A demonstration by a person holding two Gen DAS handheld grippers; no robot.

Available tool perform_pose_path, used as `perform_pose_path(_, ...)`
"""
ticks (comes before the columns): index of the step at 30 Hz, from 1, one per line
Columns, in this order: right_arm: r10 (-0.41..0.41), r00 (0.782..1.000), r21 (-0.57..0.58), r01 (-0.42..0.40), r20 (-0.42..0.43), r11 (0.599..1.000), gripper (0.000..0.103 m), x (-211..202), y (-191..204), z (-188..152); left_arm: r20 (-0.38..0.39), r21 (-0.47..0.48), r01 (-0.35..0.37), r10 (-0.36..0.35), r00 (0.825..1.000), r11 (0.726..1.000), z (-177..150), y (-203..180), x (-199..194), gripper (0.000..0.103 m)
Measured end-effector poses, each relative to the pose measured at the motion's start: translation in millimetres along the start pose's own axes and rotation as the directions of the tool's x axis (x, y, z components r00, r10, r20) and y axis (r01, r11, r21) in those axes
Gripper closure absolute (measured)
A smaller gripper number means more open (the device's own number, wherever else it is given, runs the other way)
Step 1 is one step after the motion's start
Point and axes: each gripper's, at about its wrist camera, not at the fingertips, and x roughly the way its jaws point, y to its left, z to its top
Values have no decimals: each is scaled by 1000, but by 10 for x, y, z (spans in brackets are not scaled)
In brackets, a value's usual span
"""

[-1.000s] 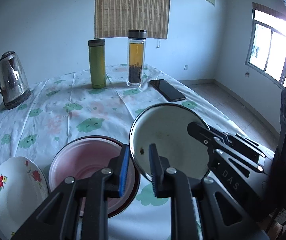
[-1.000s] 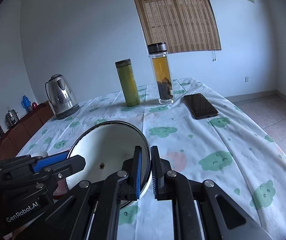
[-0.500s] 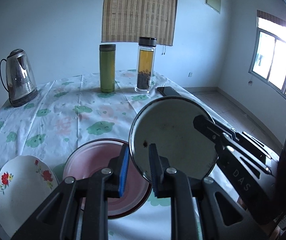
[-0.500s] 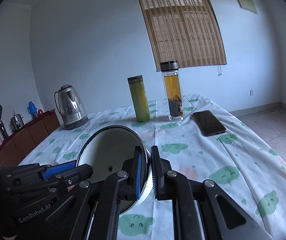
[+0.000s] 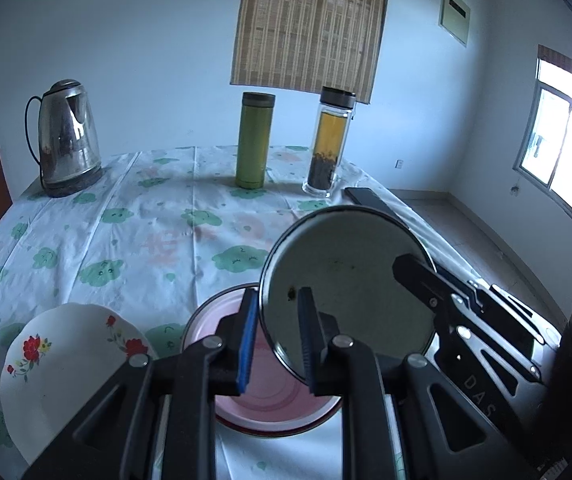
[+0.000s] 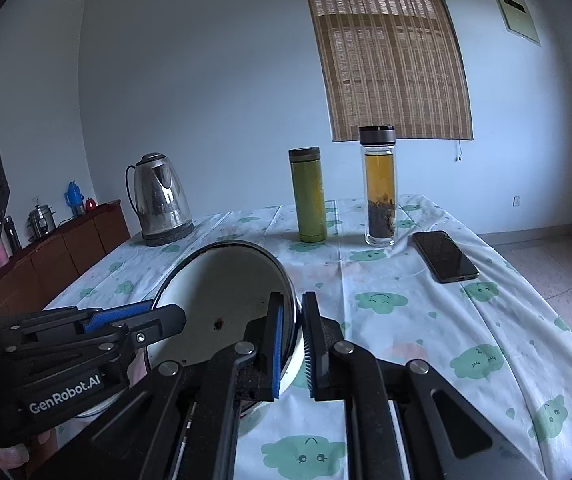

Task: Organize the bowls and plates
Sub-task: 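Carry the enamel bowl over the pink basin and lower it inside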

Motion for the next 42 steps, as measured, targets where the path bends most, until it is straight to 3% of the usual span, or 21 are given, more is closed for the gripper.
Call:
perform_pose_path(11,43,998,-2,-44,-52,999,92,133,208,49,53,-33,-46,48,997,998,62,206,-136,86)
perform_pose_path(22,42,995,6,-42,-91,999,92,206,251,-22,-13,-62,-37,36,999,997,15,304,30,86)
perform_pose_path(42,38,988,-10,-40,-150,999,92,309,293,-126,-53,-54,-70,67,996,996,-46,333,115,86)
